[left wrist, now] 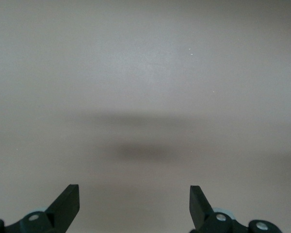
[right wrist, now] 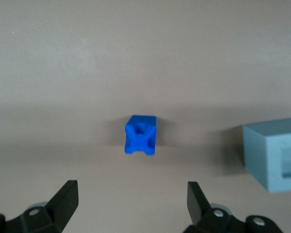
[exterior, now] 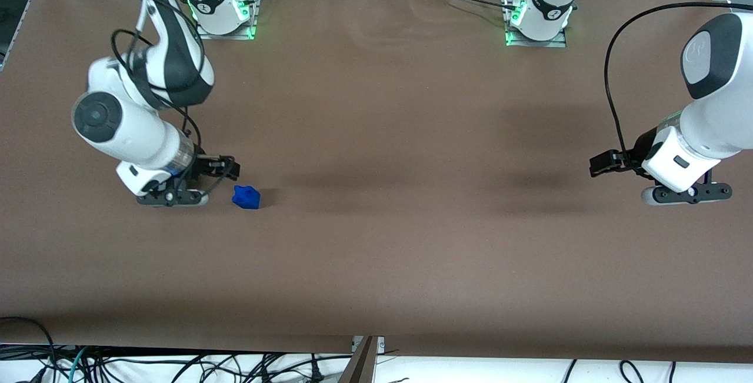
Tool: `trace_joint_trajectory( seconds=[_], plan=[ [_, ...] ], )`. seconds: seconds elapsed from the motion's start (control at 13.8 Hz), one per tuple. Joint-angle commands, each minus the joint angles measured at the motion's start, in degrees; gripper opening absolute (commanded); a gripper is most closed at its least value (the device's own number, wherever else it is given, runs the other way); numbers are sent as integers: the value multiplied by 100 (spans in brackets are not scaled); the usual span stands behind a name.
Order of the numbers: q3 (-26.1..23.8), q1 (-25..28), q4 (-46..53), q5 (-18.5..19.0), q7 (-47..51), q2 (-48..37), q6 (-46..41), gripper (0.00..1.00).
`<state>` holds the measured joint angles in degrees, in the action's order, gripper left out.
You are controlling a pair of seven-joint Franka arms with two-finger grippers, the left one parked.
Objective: Insert blue part into gray base with right arm
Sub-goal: 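Move the open right gripper down over the blue block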
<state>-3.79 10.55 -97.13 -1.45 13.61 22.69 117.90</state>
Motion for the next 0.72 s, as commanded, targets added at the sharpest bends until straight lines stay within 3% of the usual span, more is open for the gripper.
trace_joint_trajectory(
  seconds=[0.0, 0.65],
  plan=[
    [10, -27, -165, -31, 81, 244, 530, 99],
    [19, 8, -474, -22, 292, 754, 1384, 99]
  ],
)
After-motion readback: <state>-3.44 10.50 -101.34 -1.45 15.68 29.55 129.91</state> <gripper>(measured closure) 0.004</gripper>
